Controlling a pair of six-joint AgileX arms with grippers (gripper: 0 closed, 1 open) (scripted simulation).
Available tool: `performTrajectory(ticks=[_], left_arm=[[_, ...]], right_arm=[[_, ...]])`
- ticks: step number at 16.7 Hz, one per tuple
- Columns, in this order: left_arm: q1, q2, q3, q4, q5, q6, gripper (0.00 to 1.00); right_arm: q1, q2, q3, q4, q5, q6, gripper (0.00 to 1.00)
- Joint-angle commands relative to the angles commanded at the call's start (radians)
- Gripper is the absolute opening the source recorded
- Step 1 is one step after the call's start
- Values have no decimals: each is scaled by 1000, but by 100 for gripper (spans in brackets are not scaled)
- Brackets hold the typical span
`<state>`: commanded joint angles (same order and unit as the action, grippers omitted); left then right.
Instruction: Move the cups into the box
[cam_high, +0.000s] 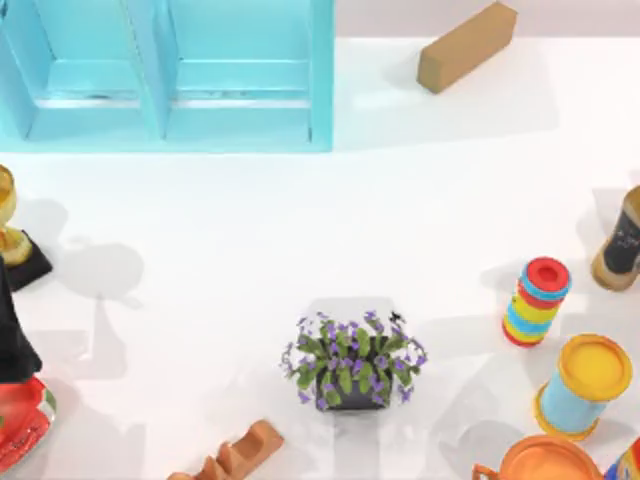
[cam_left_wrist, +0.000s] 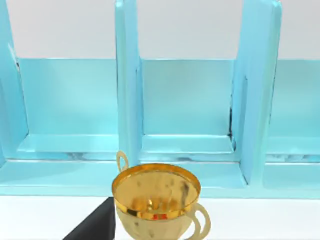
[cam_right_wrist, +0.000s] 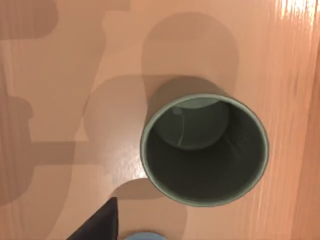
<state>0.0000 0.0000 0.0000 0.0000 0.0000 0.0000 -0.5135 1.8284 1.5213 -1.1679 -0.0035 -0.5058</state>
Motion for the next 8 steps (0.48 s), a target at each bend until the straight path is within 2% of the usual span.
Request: performTrajectory(ticks=[5,8], left_arm=[[0,0,0,0,0,0,100],[0,0,0,0,0,0,100]], right_arm=[[-2,4,237,-231,-2,0,100],[1,-2,290,-286,-3,0,100]])
